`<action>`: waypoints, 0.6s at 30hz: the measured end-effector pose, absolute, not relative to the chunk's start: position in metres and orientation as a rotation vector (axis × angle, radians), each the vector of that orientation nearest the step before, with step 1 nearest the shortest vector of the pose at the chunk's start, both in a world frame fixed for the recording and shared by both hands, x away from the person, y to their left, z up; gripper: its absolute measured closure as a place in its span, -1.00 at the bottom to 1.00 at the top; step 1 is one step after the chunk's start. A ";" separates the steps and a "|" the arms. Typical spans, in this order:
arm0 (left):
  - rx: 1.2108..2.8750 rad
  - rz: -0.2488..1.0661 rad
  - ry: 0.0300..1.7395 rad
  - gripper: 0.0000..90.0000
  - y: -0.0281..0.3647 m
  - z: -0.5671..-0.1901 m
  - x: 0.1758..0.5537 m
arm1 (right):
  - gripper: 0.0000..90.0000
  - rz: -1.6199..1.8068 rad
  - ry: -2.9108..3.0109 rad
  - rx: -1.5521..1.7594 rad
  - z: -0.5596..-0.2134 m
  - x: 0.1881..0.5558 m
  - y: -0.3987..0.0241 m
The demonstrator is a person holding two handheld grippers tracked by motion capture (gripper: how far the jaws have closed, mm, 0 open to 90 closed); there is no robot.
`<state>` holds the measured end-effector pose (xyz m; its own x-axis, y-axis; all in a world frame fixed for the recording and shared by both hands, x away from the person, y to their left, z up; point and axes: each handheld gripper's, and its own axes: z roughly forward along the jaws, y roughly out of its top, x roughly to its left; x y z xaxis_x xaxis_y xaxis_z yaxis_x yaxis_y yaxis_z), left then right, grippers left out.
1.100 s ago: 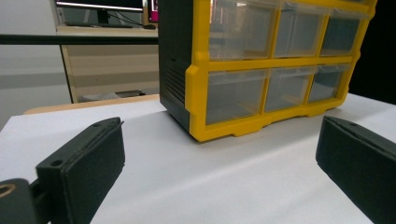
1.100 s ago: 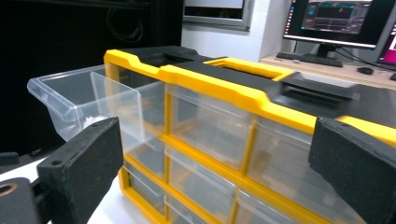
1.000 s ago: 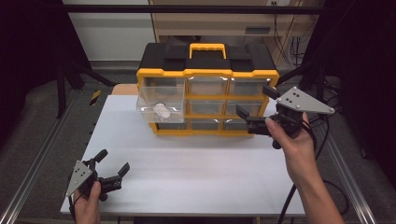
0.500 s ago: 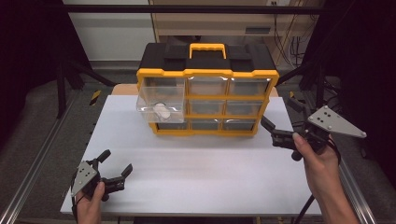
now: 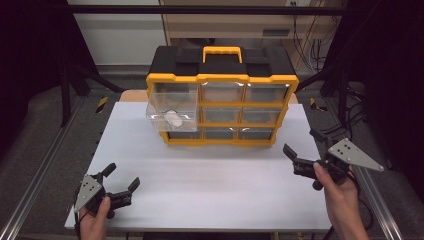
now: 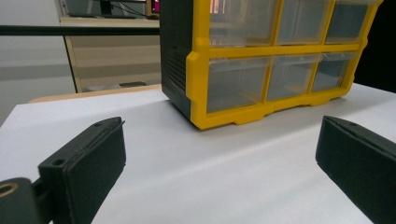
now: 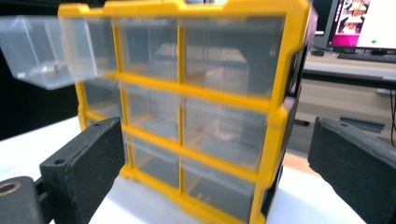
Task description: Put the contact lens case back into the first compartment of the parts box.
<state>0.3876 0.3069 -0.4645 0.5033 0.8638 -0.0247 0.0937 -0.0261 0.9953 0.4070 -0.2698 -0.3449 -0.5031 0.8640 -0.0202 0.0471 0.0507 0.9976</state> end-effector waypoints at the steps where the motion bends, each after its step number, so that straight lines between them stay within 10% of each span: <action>1: 1.480 0.762 0.873 -0.97 0.307 -0.464 0.387 | -0.92 1.517 1.658 0.921 -0.349 0.405 -0.270; 18: 1.521 0.743 0.822 -0.98 0.300 -0.465 0.386 | -0.89 1.537 1.715 0.983 -0.420 0.399 -0.269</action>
